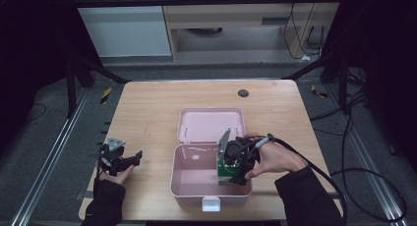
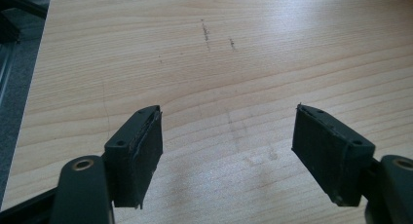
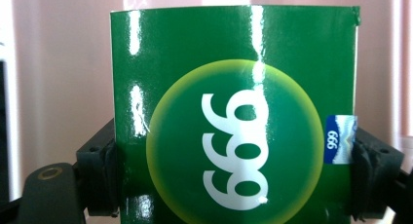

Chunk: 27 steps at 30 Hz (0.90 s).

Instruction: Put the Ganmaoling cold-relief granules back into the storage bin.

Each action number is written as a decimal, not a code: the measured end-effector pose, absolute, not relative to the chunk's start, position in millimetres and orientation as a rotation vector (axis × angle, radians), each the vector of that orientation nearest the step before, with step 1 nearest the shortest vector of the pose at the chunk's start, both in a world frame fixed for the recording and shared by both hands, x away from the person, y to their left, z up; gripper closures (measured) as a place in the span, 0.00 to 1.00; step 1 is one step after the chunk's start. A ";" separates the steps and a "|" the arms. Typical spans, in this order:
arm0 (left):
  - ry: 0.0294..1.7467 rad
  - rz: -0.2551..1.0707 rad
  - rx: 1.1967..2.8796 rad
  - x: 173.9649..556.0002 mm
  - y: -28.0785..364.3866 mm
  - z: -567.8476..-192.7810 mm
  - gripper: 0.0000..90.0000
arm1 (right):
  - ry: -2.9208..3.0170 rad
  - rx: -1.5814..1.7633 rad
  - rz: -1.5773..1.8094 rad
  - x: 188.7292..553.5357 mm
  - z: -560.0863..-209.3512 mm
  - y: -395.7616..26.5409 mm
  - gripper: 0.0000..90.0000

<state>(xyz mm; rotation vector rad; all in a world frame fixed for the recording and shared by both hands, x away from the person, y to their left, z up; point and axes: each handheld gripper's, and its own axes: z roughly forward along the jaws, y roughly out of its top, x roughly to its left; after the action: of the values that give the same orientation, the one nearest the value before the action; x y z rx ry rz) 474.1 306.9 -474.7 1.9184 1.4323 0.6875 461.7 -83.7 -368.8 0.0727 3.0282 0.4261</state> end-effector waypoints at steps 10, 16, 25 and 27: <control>1.432 0.686 1.919 474.4 306.7 -475.0 0.29 | 3.041 0.049 0.395 462.4 -384.5 -81.6 0.17; 1.432 0.683 1.923 474.8 306.7 -475.4 0.29 | 3.049 0.074 0.403 464.9 -393.0 -83.3 0.17; 1.433 0.680 1.926 475.0 306.6 -475.7 0.29 | 3.059 0.097 0.367 467.2 -398.4 -84.7 0.13; 1.433 0.679 1.926 475.0 306.4 -475.7 0.29 | 3.058 0.094 0.373 466.5 -396.0 -86.5 0.13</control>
<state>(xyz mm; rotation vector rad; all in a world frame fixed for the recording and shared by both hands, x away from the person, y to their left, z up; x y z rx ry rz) 475.0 306.4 -475.7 1.9262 1.4329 0.6794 466.5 -86.5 -396.0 0.0937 3.0578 0.3725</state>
